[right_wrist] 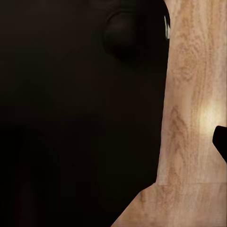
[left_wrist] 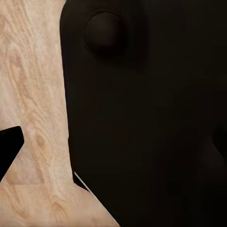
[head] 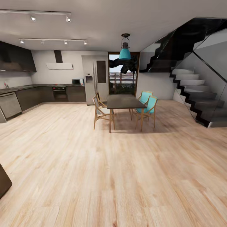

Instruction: Turn on the radio receiver that's on the table in the living room.

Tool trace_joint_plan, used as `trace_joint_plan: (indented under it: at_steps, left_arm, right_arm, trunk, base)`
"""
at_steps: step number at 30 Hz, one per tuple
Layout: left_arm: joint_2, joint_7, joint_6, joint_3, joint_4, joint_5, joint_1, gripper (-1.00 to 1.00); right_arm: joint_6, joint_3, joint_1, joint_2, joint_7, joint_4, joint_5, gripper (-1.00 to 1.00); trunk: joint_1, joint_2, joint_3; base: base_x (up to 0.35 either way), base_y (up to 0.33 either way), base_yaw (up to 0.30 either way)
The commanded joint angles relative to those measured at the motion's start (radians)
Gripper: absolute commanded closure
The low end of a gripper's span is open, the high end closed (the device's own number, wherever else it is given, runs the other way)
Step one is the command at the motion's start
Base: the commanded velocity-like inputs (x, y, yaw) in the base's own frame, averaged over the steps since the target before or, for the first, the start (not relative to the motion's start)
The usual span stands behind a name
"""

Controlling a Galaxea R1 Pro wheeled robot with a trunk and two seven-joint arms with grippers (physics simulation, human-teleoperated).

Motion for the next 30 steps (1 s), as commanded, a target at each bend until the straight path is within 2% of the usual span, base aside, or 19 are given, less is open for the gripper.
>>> trace_joint_plan:
  at_steps: [1, 5, 11, 24, 30]
  left_arm:
    - [-0.006, -0.005, 0.005, 0.005, -0.005, 0.005, 0.001, -1.00]
    - [-0.025, -0.005, 0.028, 0.004, -0.028, 0.012, 0.001, -1.00]
    - [0.008, -0.004, -0.003, 0.003, -0.054, 0.000, 0.001, -1.00]
    - [0.005, -0.003, -0.025, 0.004, -0.043, -0.001, 0.001, -1.00]
    - [0.005, -0.003, -0.026, 0.004, -0.042, -0.001, 0.001, -1.00]
  right_arm:
    - [0.005, -0.003, -0.002, -0.006, -0.005, -0.005, -0.005, -1.00]
    - [0.022, -0.002, -0.002, -0.006, -0.009, -0.028, -0.008, -1.00]
    - [-0.005, 0.001, -0.002, -0.005, -0.002, -0.034, 0.005, -1.00]
    - [-0.017, -0.004, -0.002, -0.005, -0.001, -0.026, 0.003, -1.00]
    - [-0.051, -0.004, -0.002, -0.005, -0.001, -0.026, -0.002, -1.00]
  trunk:
    - [0.000, 0.000, 0.000]
    - [0.000, 0.000, 0.000]
    - [0.000, 0.000, 0.000]
    - [0.000, 0.000, 0.000]
    - [0.000, 0.000, 0.000]
  base:
    - [0.000, 0.000, 0.000]
    - [0.000, 0.000, 0.000]
    - [0.000, 0.000, 0.000]
    - [0.000, 0.000, -0.005]
    - [0.000, 0.000, -0.167]
